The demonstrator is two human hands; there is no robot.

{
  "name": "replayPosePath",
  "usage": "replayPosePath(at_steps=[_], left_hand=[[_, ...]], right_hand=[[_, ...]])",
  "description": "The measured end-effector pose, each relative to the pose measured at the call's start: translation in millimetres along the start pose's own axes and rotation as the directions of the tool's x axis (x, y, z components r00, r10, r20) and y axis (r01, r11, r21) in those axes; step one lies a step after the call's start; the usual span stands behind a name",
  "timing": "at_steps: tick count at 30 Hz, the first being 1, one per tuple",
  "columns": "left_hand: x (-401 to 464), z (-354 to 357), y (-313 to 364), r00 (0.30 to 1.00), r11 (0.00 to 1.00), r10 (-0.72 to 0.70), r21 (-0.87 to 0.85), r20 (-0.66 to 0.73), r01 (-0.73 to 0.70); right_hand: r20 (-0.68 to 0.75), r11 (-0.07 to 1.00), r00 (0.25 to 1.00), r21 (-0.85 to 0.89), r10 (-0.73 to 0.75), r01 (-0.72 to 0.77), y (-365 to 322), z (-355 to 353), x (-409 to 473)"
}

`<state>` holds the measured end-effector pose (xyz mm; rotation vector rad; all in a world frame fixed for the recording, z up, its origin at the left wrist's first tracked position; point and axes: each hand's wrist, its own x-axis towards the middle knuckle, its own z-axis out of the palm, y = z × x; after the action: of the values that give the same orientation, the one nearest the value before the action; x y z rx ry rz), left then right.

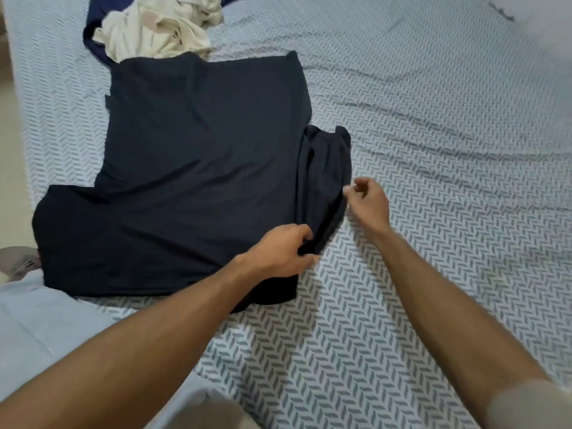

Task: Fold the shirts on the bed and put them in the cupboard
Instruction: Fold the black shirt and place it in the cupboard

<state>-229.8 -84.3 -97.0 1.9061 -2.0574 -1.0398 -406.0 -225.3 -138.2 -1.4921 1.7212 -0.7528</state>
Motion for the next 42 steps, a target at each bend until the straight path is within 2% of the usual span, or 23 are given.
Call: replayPosePath(at_steps=[2,5,8,11,17,20,23,25,29,31,33,35,36,38,39,40,41,42], left_hand=[[17,7,1,0.993,0.992,-0.101,-0.071,0.056,0.105],[34,16,-3,0.985,0.98,-0.165,-0.106,0.054,0.17],[43,18,-3,0.98,0.969,-0.196,-0.144,0.047,0.201],[45,21,-5,0.98,0.968,-0.195,-0.155,0.026,0.197],[43,11,1,0.959,0.929,-0.25,-0.244,0.136,0.277],[38,5,3,0.937,0.881,-0.284,-0.33,0.202,0.338],[30,5,6,0.93,0.881,-0.263,-0.328,0.258,0.341],[26,8,14,0.936,0.902,-0.219,-0.309,0.275,0.302],[23,17,29,0.95,0.943,-0.106,-0.272,0.295,0.19],[25,16,31,0.944,0.942,-0.111,-0.269,0.311,0.2],[29,13,32,0.929,0.937,-0.134,-0.262,0.345,0.232],[34,12,34,0.915,0.937,-0.152,-0.24,0.373,0.253],[35,12,36,0.911,0.937,-0.157,-0.232,0.382,0.259],[39,14,36,0.912,0.947,-0.149,-0.211,0.383,0.243],[41,14,35,0.911,0.952,-0.146,-0.195,0.385,0.235],[41,14,35,0.907,0.955,-0.144,-0.183,0.396,0.231],[42,13,34,0.898,0.956,-0.144,-0.177,0.415,0.235],[42,11,31,0.887,0.951,-0.147,-0.185,0.438,0.249]], right_hand=[[0.004,0.99,0.993,0.069,0.122,-0.122,0,3,37],[0.027,0.987,0.992,0.104,0.124,-0.126,-4,11,73],[0.066,0.995,0.994,0.036,0.092,-0.094,-21,17,92],[0.119,0.984,0.977,-0.006,0.177,-0.177,-34,18,104],[0.169,0.87,0.934,0.344,0.314,-0.354,-58,-14,106],[0.179,0.774,0.904,0.469,0.387,-0.425,-38,-32,91],[0.074,0.704,0.886,0.577,0.458,-0.413,-4,-48,66],[0.015,0.718,0.892,0.587,0.451,-0.373,20,-61,56],[-0.06,0.768,0.88,0.518,0.472,-0.377,56,-83,42],[-0.088,0.785,0.874,0.49,0.478,-0.38,63,-82,40],[-0.142,0.85,0.878,0.361,0.457,-0.384,57,-81,42],[-0.212,0.923,0.899,0.11,0.384,-0.368,40,-79,43],[-0.27,0.942,0.919,-0.093,0.287,-0.321,29,-77,43],[-0.328,0.861,0.943,-0.496,-0.062,-0.116,1,-69,42],[-0.26,0.793,0.933,-0.608,-0.25,0.043,-14,-58,45],[-0.127,0.735,0.916,-0.642,-0.381,0.217,-27,-47,51],[0.034,0.7,0.899,-0.615,-0.436,0.363,-36,-34,59],[0.193,0.671,0.882,-0.585,-0.43,0.456,-43,-19,68]])
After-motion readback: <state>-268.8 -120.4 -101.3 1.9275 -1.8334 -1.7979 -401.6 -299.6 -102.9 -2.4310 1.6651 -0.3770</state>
